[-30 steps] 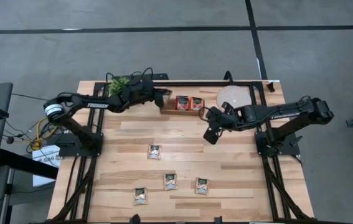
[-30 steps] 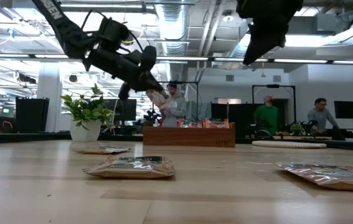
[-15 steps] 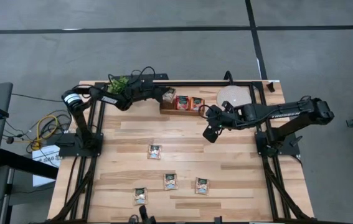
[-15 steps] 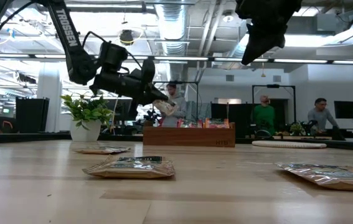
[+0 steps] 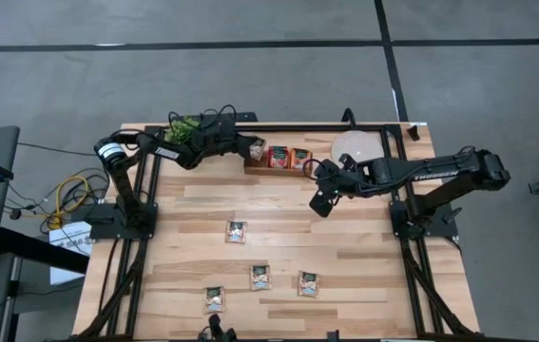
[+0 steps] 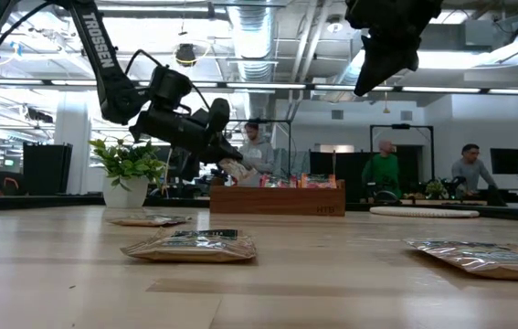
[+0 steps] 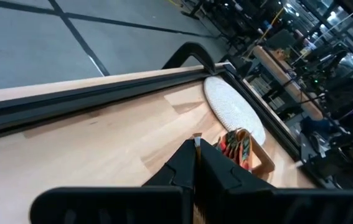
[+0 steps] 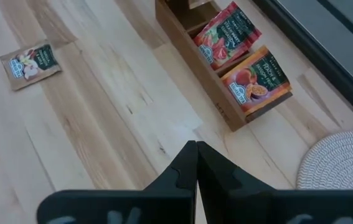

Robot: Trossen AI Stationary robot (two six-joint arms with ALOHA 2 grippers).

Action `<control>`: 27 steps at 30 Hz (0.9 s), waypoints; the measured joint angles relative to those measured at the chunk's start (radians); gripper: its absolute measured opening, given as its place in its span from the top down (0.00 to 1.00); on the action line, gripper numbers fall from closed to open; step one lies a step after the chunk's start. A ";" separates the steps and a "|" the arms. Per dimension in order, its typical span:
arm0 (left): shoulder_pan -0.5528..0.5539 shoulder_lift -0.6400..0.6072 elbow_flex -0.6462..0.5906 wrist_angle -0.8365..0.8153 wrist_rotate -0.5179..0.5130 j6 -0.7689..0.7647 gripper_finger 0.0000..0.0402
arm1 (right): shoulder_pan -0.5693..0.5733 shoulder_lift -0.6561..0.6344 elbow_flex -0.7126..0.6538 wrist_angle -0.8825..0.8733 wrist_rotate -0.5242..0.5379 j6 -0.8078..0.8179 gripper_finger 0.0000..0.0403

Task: Pick & Place Tea
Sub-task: Put the brown tea bag into the left section of the wooden organizer

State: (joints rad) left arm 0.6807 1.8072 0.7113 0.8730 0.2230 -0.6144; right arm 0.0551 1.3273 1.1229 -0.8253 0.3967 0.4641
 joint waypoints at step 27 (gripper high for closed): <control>-0.028 0.000 0.003 0.005 -0.079 0.049 1.00 | 0.000 0.000 0.000 0.032 0.001 0.000 1.00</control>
State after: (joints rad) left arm 0.6529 1.8072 0.7143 0.8779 0.1444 -0.5652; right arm 0.0551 1.3273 1.1229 -0.7932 0.3977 0.4641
